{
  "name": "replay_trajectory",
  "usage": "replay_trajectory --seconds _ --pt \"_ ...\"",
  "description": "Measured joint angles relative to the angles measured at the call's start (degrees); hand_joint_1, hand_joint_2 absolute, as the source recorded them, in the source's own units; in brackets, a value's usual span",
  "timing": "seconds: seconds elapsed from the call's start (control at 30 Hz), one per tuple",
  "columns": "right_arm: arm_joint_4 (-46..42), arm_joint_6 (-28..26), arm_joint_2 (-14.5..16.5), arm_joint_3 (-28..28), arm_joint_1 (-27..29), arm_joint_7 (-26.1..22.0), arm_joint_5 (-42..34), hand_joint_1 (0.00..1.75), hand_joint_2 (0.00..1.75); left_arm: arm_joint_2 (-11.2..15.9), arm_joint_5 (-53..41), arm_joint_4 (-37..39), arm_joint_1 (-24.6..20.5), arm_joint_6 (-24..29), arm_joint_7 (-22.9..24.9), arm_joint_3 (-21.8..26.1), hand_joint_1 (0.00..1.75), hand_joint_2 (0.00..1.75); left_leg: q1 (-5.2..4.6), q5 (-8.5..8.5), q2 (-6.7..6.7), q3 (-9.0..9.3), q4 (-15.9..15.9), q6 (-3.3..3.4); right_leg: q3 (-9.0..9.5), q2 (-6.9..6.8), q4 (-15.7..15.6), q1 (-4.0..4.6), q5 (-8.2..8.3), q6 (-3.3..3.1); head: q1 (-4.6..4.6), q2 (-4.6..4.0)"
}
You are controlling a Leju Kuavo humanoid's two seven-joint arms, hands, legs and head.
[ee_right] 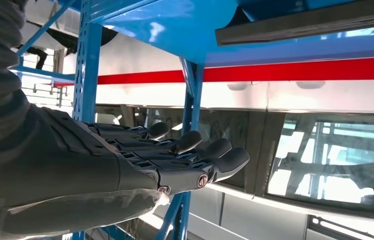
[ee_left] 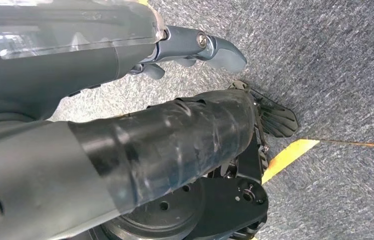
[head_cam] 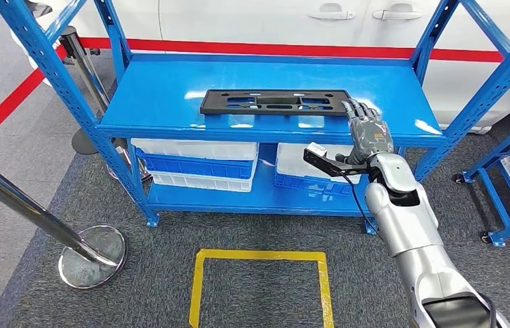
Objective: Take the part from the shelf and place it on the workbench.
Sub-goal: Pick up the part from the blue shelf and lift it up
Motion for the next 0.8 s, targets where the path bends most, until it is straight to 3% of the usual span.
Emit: replay_trajectory --seconds 0.8 --pt "0.2 0.3 0.3 0.0 0.7 0.0 0.0 0.0 1.75 0.2 -0.9 0.8 -0.3 -0.9 -0.9 1.0 0.0 0.0 0.0 0.0 0.0 -0.01 0.0 0.0 -0.01 0.0 0.0 0.0 0.0 0.0 0.0 0.0"
